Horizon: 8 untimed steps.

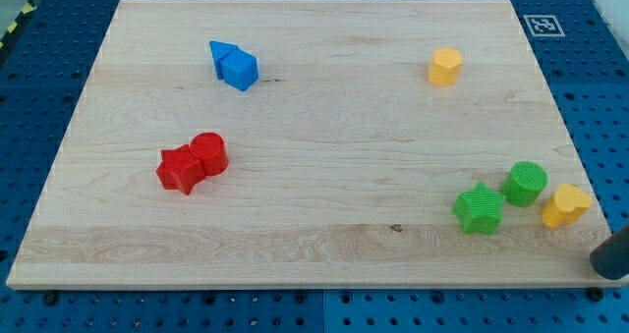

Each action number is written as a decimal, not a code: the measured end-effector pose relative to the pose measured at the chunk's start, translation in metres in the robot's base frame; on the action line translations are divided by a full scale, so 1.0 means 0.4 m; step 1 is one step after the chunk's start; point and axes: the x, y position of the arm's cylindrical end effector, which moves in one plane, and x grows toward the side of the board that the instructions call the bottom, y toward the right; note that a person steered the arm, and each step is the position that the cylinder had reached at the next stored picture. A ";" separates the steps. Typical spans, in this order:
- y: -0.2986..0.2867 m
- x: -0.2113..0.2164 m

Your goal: Move yellow heart towards up

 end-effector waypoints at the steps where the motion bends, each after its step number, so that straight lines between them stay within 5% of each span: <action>1: 0.001 -0.043; 4: -0.016 -0.173; 8: -0.161 -0.183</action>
